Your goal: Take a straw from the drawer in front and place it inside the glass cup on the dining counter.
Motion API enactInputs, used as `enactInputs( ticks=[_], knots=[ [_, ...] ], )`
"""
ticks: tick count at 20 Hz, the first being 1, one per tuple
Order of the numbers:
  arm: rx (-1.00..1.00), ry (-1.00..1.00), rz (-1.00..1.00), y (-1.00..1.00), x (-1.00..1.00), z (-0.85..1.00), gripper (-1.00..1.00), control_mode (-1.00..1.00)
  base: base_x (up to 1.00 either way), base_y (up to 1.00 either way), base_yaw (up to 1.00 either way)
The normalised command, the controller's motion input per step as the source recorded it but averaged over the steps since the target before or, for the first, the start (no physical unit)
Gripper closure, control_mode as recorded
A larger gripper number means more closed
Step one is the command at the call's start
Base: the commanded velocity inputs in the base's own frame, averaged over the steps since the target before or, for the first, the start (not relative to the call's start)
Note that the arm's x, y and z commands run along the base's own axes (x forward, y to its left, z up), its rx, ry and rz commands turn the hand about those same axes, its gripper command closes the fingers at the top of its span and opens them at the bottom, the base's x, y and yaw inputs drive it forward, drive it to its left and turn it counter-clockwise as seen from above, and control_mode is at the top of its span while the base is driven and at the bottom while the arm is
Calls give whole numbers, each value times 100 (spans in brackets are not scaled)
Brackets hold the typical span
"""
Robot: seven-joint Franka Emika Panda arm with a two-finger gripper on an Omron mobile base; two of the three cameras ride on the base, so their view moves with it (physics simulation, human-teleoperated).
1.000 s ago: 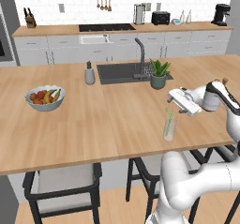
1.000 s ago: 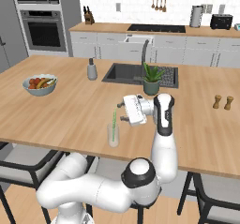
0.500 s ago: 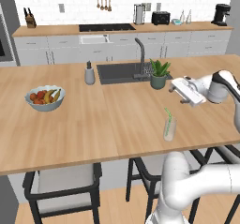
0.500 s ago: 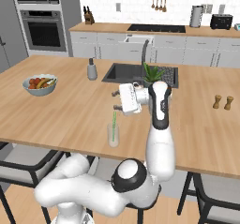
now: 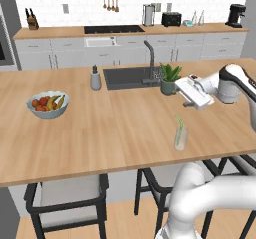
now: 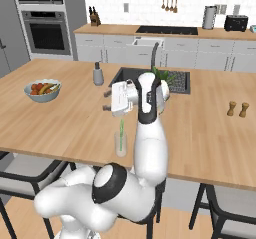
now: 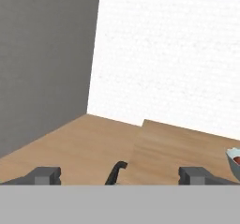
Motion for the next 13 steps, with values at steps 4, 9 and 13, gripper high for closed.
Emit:
enactInputs(
  ticks=[4,9,13],
  knots=[
    [-16,0,-6,70,-3,2,-100,-100,0,0,0],
    [-14,0,-7,68,-8,16,-100,-100,0,0,0],
    [-15,0,-7,68,-5,22,-100,-100,0,0,0]
  ],
)
